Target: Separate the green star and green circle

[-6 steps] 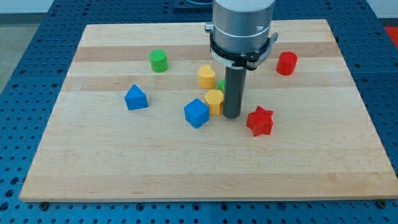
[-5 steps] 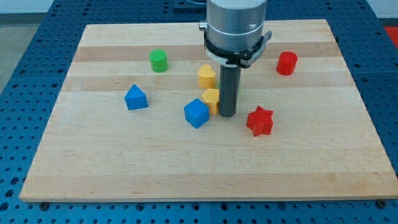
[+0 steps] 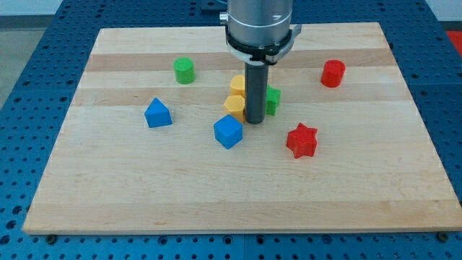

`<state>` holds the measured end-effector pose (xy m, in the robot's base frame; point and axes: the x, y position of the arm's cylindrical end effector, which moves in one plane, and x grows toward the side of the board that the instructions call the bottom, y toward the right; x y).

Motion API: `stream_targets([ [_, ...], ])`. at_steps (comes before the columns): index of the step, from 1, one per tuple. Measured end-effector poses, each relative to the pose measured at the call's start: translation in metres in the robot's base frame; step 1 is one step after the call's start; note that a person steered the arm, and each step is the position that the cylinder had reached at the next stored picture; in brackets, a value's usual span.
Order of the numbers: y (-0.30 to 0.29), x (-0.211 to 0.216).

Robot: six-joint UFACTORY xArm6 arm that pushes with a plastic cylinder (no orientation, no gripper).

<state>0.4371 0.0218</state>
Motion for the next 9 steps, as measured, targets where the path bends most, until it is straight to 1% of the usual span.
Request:
stream_targets([
  [1, 0.000, -0.013],
  [2, 0.006, -0.016],
  [4, 0.046, -0.012],
  [5, 0.051, -0.012],
  [7, 0.051, -0.029],
  [9, 0.030, -0.043],
])
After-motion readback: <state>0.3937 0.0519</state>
